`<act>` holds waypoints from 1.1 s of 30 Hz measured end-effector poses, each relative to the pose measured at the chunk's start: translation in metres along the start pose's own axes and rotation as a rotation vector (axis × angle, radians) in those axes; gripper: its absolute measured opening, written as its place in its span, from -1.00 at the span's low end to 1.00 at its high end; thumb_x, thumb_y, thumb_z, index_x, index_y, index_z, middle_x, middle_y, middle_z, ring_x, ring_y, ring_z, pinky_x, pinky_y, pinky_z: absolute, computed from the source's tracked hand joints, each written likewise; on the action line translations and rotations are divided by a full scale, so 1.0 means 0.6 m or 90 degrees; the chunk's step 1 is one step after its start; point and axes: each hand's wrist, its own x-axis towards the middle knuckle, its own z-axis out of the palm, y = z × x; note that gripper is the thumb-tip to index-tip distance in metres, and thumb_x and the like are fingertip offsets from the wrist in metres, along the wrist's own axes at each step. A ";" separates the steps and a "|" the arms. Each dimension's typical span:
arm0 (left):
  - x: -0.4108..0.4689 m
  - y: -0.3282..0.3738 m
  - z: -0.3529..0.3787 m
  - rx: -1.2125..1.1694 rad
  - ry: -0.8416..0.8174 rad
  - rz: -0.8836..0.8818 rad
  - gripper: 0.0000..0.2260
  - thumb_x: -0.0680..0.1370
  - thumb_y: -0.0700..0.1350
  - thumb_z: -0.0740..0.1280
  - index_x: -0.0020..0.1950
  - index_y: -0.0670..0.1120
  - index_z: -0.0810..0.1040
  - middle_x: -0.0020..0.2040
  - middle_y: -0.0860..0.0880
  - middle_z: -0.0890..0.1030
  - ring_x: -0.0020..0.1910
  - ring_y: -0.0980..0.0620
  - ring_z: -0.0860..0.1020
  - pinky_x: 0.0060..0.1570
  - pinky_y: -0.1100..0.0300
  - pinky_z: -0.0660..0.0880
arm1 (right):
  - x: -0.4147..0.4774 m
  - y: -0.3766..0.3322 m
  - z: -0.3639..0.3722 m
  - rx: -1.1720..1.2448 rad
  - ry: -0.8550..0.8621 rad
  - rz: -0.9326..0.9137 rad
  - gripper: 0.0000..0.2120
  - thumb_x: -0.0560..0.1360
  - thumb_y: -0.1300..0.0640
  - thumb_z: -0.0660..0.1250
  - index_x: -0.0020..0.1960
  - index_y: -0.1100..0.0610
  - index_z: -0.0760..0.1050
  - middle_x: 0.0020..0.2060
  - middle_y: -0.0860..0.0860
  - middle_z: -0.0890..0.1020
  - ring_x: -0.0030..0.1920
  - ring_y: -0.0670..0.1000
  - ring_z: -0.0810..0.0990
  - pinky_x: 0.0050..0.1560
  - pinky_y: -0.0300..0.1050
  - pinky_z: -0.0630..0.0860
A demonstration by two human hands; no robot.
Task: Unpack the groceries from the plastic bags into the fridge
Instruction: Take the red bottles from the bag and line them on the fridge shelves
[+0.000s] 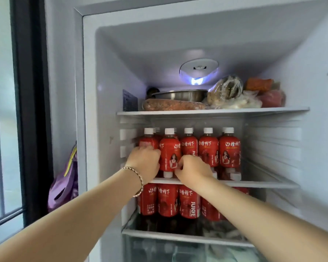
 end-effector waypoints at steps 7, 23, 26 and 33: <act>-0.181 0.024 -0.027 -0.051 -0.132 0.097 -0.77 0.59 -0.02 0.11 0.06 -0.08 0.50 0.09 -0.05 0.58 0.07 -0.07 0.56 0.01 0.11 0.47 | -0.221 -0.023 -0.021 -0.050 -0.034 -0.025 -0.84 0.53 0.12 0.22 -0.09 0.10 0.58 -0.13 -0.04 0.65 -0.08 0.03 0.61 -0.02 -0.09 0.52; -0.423 0.242 -0.190 -0.180 -0.088 0.326 -0.74 0.59 -0.01 0.12 0.07 -0.11 0.52 0.06 -0.07 0.59 0.02 -0.09 0.56 -0.16 0.18 0.37 | -0.664 0.068 -0.303 -0.384 0.399 0.166 -0.73 0.52 -0.02 0.25 -0.13 0.16 0.59 -0.36 0.11 0.67 -0.34 0.21 0.63 -0.35 -0.15 0.31; -0.463 0.322 -0.229 -0.216 -0.092 0.361 -0.76 0.59 -0.01 0.12 0.07 -0.09 0.51 0.07 -0.05 0.59 -0.01 -0.06 0.55 -0.11 0.18 0.39 | -0.775 0.123 -0.390 -0.395 0.528 0.259 -0.77 0.45 0.07 0.25 -0.21 0.20 0.57 -0.31 0.18 0.63 -0.34 0.27 0.60 -0.38 -0.09 0.38; -0.561 0.493 -0.299 -0.268 -0.049 0.392 -0.75 0.60 0.00 0.10 0.07 -0.08 0.52 0.05 -0.05 0.59 0.04 -0.06 0.56 -0.13 0.19 0.39 | -1.008 0.275 -0.538 -0.402 0.585 0.569 -0.56 0.48 0.12 0.33 0.26 0.35 0.39 0.15 0.37 0.44 0.20 0.34 0.40 0.16 0.15 0.36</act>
